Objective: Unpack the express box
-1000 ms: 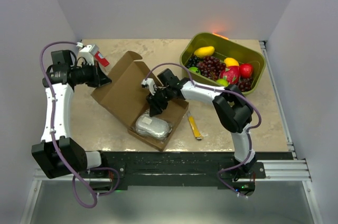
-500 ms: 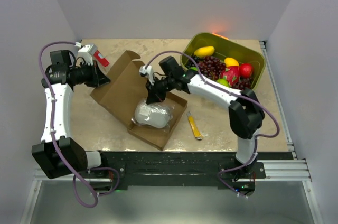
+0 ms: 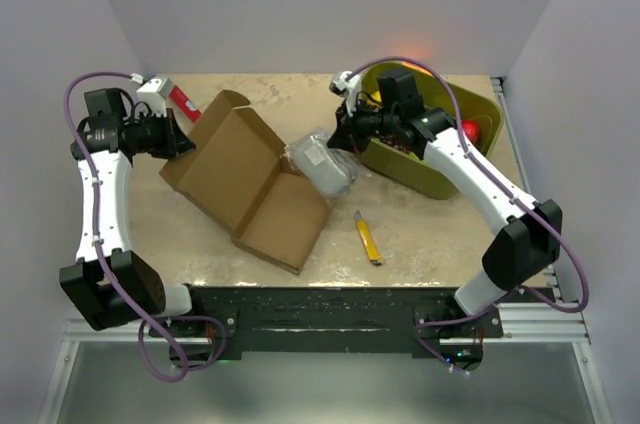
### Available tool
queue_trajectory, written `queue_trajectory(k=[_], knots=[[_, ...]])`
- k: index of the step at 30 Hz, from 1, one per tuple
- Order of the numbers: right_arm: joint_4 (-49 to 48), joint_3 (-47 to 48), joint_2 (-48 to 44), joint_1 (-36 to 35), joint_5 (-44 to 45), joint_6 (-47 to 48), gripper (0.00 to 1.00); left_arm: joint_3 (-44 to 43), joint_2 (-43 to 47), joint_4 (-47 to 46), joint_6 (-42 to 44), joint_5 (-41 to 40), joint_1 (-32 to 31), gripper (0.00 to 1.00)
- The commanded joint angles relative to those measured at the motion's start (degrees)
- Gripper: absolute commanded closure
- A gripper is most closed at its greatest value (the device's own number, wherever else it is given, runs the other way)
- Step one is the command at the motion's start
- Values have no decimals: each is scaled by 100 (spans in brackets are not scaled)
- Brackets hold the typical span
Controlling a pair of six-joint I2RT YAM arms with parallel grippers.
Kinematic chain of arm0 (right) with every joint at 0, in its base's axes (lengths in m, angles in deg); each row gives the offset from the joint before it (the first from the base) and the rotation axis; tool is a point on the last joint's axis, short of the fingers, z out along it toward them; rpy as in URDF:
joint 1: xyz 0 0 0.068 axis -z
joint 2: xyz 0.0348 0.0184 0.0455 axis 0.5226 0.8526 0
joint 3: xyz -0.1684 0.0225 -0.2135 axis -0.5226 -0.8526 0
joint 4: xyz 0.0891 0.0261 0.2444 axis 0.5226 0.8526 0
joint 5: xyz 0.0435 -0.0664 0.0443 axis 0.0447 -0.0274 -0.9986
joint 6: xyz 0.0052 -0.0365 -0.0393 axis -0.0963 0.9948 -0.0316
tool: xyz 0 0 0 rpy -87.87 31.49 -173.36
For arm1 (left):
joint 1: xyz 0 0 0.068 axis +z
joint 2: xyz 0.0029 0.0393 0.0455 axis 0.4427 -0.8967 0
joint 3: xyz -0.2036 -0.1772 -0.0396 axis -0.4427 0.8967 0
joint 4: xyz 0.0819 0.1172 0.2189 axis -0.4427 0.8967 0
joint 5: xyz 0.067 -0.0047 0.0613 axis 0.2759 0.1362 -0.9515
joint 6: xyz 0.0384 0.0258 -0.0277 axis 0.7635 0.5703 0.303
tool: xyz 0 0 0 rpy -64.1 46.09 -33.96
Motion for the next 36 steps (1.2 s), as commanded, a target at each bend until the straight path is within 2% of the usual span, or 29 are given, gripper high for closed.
queue_trajectory(k=[1,4,10,13,16,17,18,19,20,21,22,23,24,25,26,29,32,34,36], knots=[[412,-496,-558,282,1273,20,100,-375,-42,-72,72,-213,157,100],[691,-944,-752,457,2197,361,100,-419,-138,-73,72,-179,157,100],[1499,-1332,-648,756,2244,986,100,-542,-323,-55,124,-161,166,100],[1659,-1551,-629,888,1980,1179,100,-525,-367,-64,133,-152,175,100],[1625,-1710,-638,906,2206,1277,100,-499,-367,-90,98,-134,166,100],[1529,-1771,-620,906,2382,1234,84,-481,-376,-90,98,-134,175,100],[1450,-1772,-594,906,2680,1190,71,-481,-384,-99,81,-160,166,100],[1397,-1702,-559,906,2735,1137,63,-498,-385,-108,72,-187,166,95],[1405,-1423,-507,915,2735,1119,39,-507,-376,-99,63,-222,166,88],[1414,-1255,-489,906,2570,1101,22,-516,-376,-99,46,-292,175,73],[1379,-1079,-480,906,2473,1032,1,-534,-367,-108,28,-336,166,64],[1352,-764,-471,897,2280,1005,1,-534,-323,-134,-7,-389,175,57],[1335,-596,-427,897,1974,926,1,-525,-306,-151,-68,-380,166,45],[1369,-429,-383,897,1814,882,1,-516,-288,-195,-69,-311,166,25],[1396,-53,-339,888,1699,847,1,-516,-279,-196,-104,-214,166,1],[1405,546,-234,888,1304,618,1,-604,-218,-283,-200,6,175,0],[1247,925,-269,888,1285,302,1,-849,-191,-432,-201,252,175,0],[1116,1058,-338,888,1469,74,1,-1078,-191,-687,-209,279,175,0],[661,997,-470,888,2389,-494,1,-1079,-86,-1281,-376,-9,157,0]])
